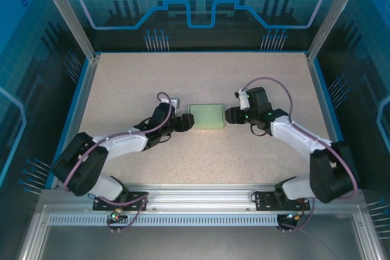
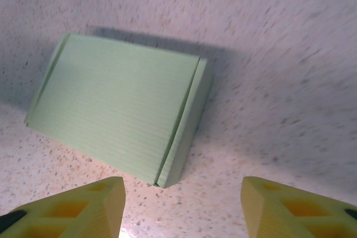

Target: Fold the paper box

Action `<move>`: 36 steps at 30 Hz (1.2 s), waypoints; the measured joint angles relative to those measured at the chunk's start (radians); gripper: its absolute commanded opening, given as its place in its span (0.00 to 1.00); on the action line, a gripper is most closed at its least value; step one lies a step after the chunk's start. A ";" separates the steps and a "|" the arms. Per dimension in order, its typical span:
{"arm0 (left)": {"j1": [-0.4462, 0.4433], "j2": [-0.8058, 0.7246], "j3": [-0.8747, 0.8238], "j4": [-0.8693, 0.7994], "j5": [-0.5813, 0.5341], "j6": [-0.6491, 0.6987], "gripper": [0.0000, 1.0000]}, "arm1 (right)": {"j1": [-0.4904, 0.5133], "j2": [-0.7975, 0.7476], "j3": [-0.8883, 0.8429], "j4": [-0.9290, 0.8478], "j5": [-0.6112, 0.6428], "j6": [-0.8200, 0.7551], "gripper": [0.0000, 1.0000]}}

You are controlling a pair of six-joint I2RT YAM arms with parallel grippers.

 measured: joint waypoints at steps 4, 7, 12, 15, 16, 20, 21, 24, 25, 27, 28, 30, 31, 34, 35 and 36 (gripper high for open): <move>0.003 -0.096 -0.013 -0.022 -0.089 0.067 0.78 | 0.014 -0.121 0.001 -0.043 0.151 -0.061 0.68; 0.008 -0.169 -0.035 -0.032 -0.159 0.115 0.85 | 0.014 -0.189 0.001 -0.066 0.254 -0.095 0.79; 0.030 -0.277 -0.076 -0.038 -0.270 0.182 0.97 | 0.009 -0.277 -0.018 -0.069 0.388 -0.125 1.00; 0.050 -0.327 -0.093 -0.024 -0.324 0.217 0.99 | 0.003 -0.309 -0.066 -0.051 0.449 -0.120 1.00; 0.057 -0.340 -0.102 -0.014 -0.340 0.232 0.99 | 0.001 -0.310 -0.081 -0.050 0.472 -0.116 1.00; 0.090 -0.370 -0.125 0.009 -0.389 0.298 0.99 | -0.005 -0.309 -0.129 -0.042 0.557 -0.100 1.00; 0.098 -0.372 -0.129 0.013 -0.397 0.312 0.99 | -0.007 -0.309 -0.140 -0.031 0.577 -0.098 1.00; 0.134 -0.378 -0.153 0.043 -0.419 0.368 0.99 | -0.020 -0.302 -0.182 0.030 0.622 -0.095 1.00; 0.149 -0.378 -0.165 0.056 -0.422 0.386 0.99 | -0.026 -0.297 -0.208 0.069 0.631 -0.100 1.00; 0.184 -0.378 -0.180 0.069 -0.423 0.410 0.99 | -0.031 -0.282 -0.251 0.127 0.642 -0.114 1.00; 0.206 -0.378 -0.189 0.077 -0.422 0.418 0.99 | -0.033 -0.269 -0.272 0.156 0.645 -0.124 1.00; 0.250 -0.375 -0.211 0.112 -0.418 0.443 0.99 | -0.037 -0.241 -0.296 0.198 0.647 -0.146 1.00; 0.273 -0.367 -0.225 0.137 -0.415 0.454 0.99 | -0.039 -0.227 -0.303 0.224 0.647 -0.156 1.00; 0.336 -0.326 -0.255 0.192 -0.381 0.461 0.99 | -0.052 -0.192 -0.314 0.301 0.636 -0.177 1.00; 0.361 -0.305 -0.262 0.211 -0.361 0.459 0.99 | -0.060 -0.180 -0.318 0.329 0.626 -0.179 1.00; 0.380 -0.287 -0.268 0.228 -0.342 0.457 0.99 | -0.068 -0.167 -0.322 0.358 0.619 -0.180 1.00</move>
